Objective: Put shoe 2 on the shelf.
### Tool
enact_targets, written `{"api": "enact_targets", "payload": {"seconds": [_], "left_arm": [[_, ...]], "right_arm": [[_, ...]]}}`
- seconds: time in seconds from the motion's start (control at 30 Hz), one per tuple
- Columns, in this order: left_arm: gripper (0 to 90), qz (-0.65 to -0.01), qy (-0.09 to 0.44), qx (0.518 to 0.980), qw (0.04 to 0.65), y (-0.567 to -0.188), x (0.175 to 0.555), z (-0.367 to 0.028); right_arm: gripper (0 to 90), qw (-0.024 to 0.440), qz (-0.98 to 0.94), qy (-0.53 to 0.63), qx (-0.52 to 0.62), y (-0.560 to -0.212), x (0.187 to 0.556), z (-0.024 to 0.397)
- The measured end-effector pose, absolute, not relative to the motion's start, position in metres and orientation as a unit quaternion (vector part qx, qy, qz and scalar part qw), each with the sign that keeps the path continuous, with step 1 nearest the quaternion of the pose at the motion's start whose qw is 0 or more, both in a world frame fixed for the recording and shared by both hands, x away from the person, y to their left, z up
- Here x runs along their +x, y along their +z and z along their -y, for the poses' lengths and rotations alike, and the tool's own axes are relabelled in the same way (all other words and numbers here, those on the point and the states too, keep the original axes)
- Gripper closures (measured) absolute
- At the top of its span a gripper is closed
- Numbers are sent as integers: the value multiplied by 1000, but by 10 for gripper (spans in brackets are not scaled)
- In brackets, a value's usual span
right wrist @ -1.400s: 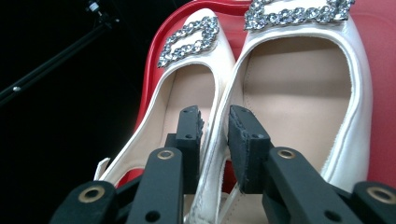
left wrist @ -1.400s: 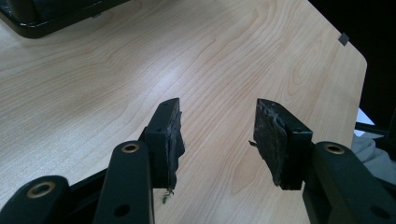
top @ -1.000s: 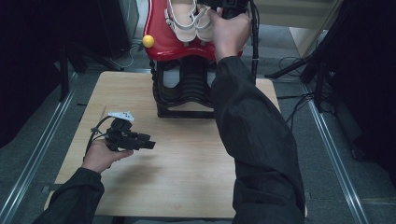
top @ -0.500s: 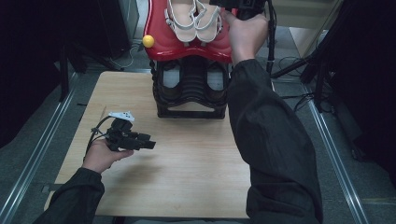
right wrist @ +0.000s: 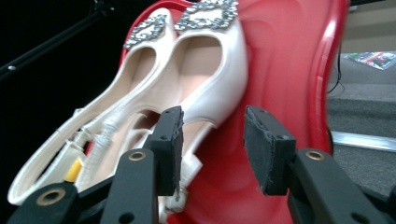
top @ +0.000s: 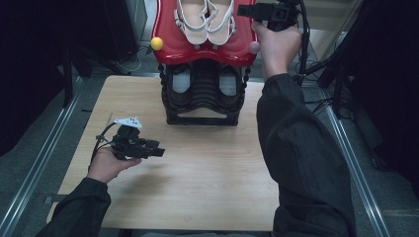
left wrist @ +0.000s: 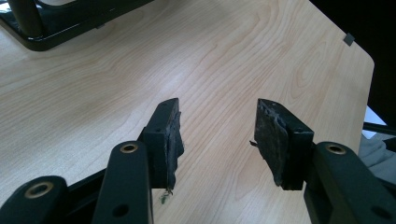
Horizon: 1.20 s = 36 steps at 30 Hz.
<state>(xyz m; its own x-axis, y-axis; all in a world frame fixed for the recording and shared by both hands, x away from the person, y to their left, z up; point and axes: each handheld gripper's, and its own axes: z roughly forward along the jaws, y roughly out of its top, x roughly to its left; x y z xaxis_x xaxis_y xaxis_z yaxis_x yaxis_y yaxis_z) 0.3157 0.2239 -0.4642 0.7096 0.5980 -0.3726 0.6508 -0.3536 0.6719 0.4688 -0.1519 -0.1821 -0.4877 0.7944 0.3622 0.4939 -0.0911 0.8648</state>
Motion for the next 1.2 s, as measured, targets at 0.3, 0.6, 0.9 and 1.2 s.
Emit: {"api": "enact_targets", "payload": {"seconds": [0.3,0.6,0.9,1.2], "left_arm": [[497,-379,-30,825,418,-465,316,-222],[484,-379,-28,825,419,-465,316,-223],[476,-380,-26,823,422,-466,316,-224],[469,-380,-26,823,422,-466,315,-223]], "right_arm": [[534,146,-651,550,503,-193,465,181],[523,153,-648,538,517,-214,460,207],[511,152,-655,524,522,-239,447,230],[509,147,-653,525,526,-269,429,247]]}}
